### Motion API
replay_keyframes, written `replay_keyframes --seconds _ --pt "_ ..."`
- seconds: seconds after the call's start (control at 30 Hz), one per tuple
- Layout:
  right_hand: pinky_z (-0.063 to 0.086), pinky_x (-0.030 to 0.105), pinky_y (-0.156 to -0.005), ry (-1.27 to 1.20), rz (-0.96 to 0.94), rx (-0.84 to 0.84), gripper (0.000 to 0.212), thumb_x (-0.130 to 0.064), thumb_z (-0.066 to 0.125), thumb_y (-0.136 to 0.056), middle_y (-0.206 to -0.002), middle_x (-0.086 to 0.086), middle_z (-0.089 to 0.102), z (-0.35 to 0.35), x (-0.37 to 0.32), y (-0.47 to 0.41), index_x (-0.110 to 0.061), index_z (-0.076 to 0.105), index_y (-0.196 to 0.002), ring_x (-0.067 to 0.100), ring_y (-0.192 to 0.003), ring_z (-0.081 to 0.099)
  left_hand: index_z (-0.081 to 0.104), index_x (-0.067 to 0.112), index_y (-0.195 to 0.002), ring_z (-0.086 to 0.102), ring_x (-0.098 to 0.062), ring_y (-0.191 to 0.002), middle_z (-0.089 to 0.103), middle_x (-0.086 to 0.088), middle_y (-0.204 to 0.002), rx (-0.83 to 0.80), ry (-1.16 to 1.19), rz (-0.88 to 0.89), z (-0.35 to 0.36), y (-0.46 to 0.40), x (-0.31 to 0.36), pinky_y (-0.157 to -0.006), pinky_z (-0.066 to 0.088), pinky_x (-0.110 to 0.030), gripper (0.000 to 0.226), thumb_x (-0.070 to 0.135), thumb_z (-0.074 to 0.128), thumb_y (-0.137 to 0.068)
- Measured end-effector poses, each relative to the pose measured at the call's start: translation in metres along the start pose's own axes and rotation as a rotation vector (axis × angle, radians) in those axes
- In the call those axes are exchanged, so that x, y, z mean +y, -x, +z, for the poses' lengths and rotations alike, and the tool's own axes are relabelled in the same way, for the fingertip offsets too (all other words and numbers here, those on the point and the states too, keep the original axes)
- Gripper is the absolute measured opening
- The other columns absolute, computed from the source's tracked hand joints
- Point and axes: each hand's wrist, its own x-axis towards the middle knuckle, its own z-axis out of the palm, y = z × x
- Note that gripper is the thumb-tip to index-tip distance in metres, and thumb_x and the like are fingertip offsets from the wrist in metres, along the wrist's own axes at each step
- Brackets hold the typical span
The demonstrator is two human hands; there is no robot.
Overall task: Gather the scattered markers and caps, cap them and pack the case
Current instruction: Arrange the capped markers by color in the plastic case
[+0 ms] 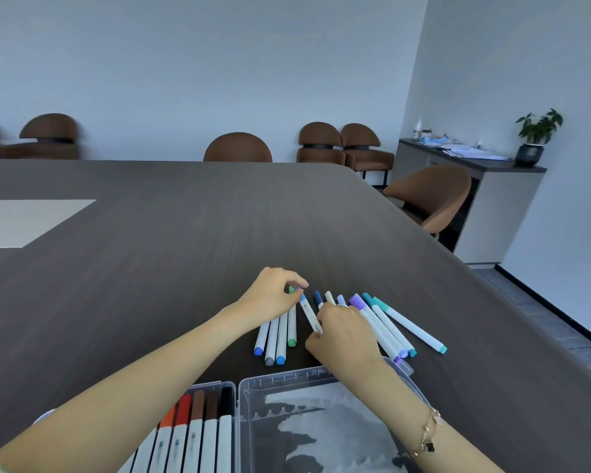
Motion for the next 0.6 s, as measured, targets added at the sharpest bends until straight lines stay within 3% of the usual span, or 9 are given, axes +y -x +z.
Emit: replay_keyframes --seconds 0.1,0.2,0.3,0.37,0.5,0.6 --pt "0.049 0.026 -0.071 -0.038 0.024 -0.011 0.012 -0.019 0.055 -0.085 -0.075 0.002 0.054 -0.01 -0.005 0.01 -0.01 0.061 -0.089 0.017 -0.075 0.054 0.068 0.019 -0.113 0.056 -0.005 -0.095 0.062 0.004 -0.111 0.012 0.076 -0.019 -0.018 0.014 0.009 -0.088 0.044 -0.02 0.022 0.018 0.056 -0.094" --pt "0.048 0.028 -0.067 -0.169 -0.005 -0.067 0.016 -0.023 0.059 -0.082 -0.081 0.004 0.06 -0.021 -0.022 0.035 -0.01 0.06 -0.093 0.018 -0.078 0.058 0.071 0.023 -0.106 0.061 -0.003 -0.089 0.061 0.008 -0.105 -0.004 0.106 -0.026 -0.037 0.041 0.013 -0.079 0.045 -0.015 0.018 0.024 0.063 -0.09" --pt "0.051 0.029 -0.07 -0.367 -0.016 -0.276 0.029 -0.024 0.061 -0.081 -0.086 0.0 0.06 -0.03 -0.044 0.064 -0.017 0.049 -0.107 0.014 -0.08 0.059 0.072 0.024 -0.1 0.063 -0.002 -0.081 0.061 0.014 -0.095 -0.022 0.117 -0.073 -0.05 0.077 0.014 -0.069 0.045 -0.006 0.016 0.028 0.07 -0.084" --pt "0.051 0.026 -0.063 -0.443 -0.016 -0.42 0.041 -0.024 0.061 -0.082 -0.081 -0.004 0.056 -0.032 -0.056 0.079 -0.02 0.041 -0.117 0.009 -0.071 0.057 0.072 0.025 -0.1 0.063 -0.001 -0.079 0.062 0.016 -0.092 -0.059 0.114 -0.104 -0.054 0.102 0.014 -0.064 0.045 -0.005 0.019 0.03 0.071 -0.082" --pt "0.042 0.017 -0.054 -0.46 -0.037 -0.509 0.054 -0.026 0.059 -0.085 -0.073 -0.008 0.051 -0.027 -0.067 0.101 -0.021 0.031 -0.13 0.004 -0.062 0.052 0.073 0.026 -0.099 0.065 -0.004 -0.082 0.066 0.012 -0.093 -0.115 0.188 -0.135 -0.055 0.14 0.008 -0.075 0.053 -0.015 0.021 0.033 0.074 -0.079" --pt "0.036 0.012 -0.05 -0.423 -0.074 -0.524 0.042 -0.027 0.057 -0.089 -0.069 -0.014 0.049 -0.029 -0.067 0.113 -0.022 0.037 -0.126 0.0 -0.061 0.05 0.073 0.025 -0.099 0.064 -0.007 -0.088 0.064 0.009 -0.096 -0.106 0.2 -0.12 -0.05 0.157 0.009 -0.084 0.054 -0.026 0.021 0.033 0.074 -0.08"
